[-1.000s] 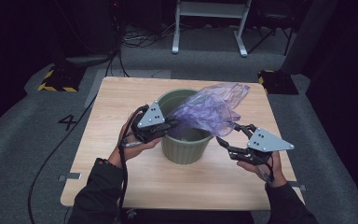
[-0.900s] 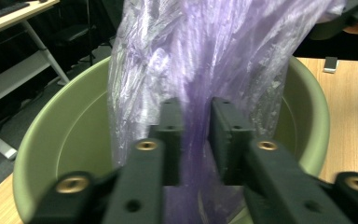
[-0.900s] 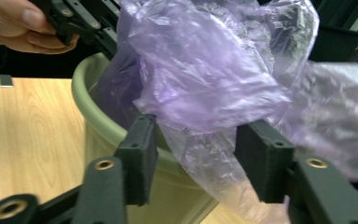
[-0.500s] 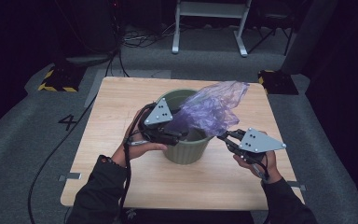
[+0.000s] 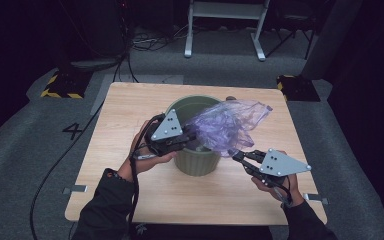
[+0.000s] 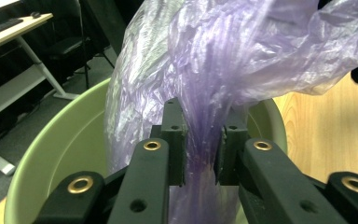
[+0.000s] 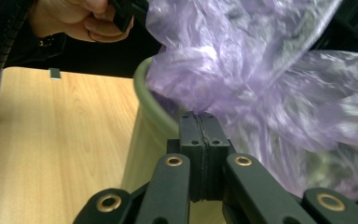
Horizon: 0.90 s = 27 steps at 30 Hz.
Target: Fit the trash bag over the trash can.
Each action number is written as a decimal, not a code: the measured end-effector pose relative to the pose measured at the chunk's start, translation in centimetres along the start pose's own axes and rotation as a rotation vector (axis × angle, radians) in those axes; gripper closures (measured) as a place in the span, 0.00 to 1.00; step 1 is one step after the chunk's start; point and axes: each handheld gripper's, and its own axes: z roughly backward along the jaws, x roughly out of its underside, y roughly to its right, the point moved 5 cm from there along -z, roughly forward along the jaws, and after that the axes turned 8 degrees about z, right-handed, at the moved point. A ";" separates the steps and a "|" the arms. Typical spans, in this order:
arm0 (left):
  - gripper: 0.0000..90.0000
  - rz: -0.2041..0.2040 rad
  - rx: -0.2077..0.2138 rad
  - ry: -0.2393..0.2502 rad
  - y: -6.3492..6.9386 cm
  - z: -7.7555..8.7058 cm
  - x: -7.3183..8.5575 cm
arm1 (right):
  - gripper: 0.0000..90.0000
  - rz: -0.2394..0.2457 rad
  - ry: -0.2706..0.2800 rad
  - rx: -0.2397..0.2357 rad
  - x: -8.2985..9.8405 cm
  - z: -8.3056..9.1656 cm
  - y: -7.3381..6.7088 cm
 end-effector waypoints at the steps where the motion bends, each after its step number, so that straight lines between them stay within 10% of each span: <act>1: 0.78 0.003 -0.009 0.000 0.0 0.2 0.2 | 1.00 -0.001 -0.003 -0.005 0.2 -0.1 -0.2; 10: 0.23 0.072 -0.006 0.065 0.9 1.5 1.4 | 1.00 0.002 -0.011 -0.057 0.7 -1.3 -1.8; 22: 0.18 0.032 0.092 0.098 4.9 0.8 -0.6 | 1.00 0.007 -0.024 -0.072 0.9 -2.2 -2.5; 27: 0.38 -0.008 0.064 0.050 5.7 -0.7 -0.4 | 1.00 0.009 -0.030 -0.078 1.1 -2.5 -2.9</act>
